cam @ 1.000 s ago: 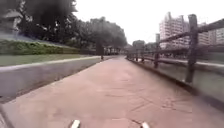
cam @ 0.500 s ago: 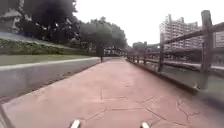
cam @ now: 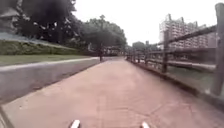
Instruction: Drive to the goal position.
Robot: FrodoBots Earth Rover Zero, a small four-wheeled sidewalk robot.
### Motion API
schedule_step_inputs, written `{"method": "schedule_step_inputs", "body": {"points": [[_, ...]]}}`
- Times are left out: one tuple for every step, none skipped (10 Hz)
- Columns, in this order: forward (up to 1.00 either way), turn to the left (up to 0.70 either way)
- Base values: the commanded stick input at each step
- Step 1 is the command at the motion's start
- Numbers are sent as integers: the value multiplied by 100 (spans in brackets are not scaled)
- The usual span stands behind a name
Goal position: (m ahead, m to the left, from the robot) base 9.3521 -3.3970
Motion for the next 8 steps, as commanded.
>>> {"method": "schedule_step_inputs", "body": {"points": [[70, 0], [70, 0], [70, 0], [70, 0], [70, 0], [70, 0], [70, 0], [70, 0]]}}
